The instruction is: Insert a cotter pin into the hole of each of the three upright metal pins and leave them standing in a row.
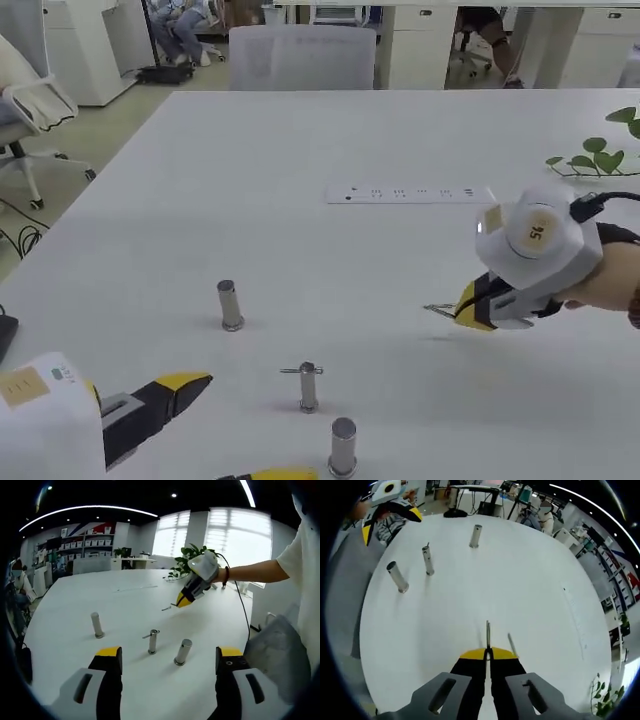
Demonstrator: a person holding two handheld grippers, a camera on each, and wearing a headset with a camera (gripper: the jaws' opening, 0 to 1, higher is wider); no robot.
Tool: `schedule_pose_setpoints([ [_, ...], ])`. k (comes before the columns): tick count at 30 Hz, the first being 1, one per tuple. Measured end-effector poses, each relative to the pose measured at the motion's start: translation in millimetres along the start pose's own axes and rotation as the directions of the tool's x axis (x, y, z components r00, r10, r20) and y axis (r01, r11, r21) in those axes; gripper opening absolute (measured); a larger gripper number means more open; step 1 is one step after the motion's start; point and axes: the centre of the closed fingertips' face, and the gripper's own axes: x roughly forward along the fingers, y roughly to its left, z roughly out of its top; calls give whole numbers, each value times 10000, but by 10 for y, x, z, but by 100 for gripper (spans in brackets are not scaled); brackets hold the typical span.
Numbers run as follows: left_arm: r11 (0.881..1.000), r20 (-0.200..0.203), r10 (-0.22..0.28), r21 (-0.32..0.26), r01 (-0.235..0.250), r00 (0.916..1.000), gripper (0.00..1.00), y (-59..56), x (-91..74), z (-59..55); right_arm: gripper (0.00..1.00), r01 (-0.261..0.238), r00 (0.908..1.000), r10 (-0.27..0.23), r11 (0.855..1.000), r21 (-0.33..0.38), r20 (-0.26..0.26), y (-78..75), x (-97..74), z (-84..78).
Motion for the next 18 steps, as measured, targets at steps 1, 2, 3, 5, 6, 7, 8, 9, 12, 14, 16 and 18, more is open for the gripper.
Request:
schedule_pose_setpoints([
  [1,10000,57,-26,-79,26,10000,75,-5,-1,12,3,49,9999,-49,10000,-75,91,19,-28,38],
  [2,9999,86,-51,-132,52,9999,73,-9,0,21,3,69,9999,-67,9999,-136,158,36,-47,66],
  [3,9998,115,-73,-182,75,9999,73,-13,0,29,3,79,9997,-75,9998,-195,231,54,-67,94],
  [5,9995,167,-142,-294,147,9998,71,-22,4,50,3,122,9990,-106,9993,-360,424,95,-111,162],
  [6,9993,185,-178,-334,184,9997,70,-28,7,63,3,155,9982,-129,9989,-442,577,113,-134,202],
  [7,9991,221,-207,-376,215,9995,69,-38,8,76,3,179,9975,-142,9984,-531,699,128,-150,233],
  [8,9985,307,-251,-481,265,9992,68,-48,12,97,3,183,9970,-139,9982,-576,763,148,-167,255],
  [9,9978,370,-286,-585,307,9989,68,-57,15,112,3,221,9966,-169,9977,-643,809,160,-178,274],
  [12,9952,617,-409,-868,462,9973,62,-83,26,164,3,308,9937,-217,9961,-823,1097,214,-219,354],
  [14,9930,753,-472,-1050,550,9960,58,-100,35,194,3,325,9918,-204,9949,-952,1259,264,-243,405],
  [16,9898,861,-541,-1270,648,9948,56,-118,45,219,3,350,9895,-195,9937,-1068,1433,311,-265,456],
  [18,9878,900,-559,-1397,682,9944,55,-125,54,229,3,370,9866,-173,9922,-1193,1623,375,-288,517],
])
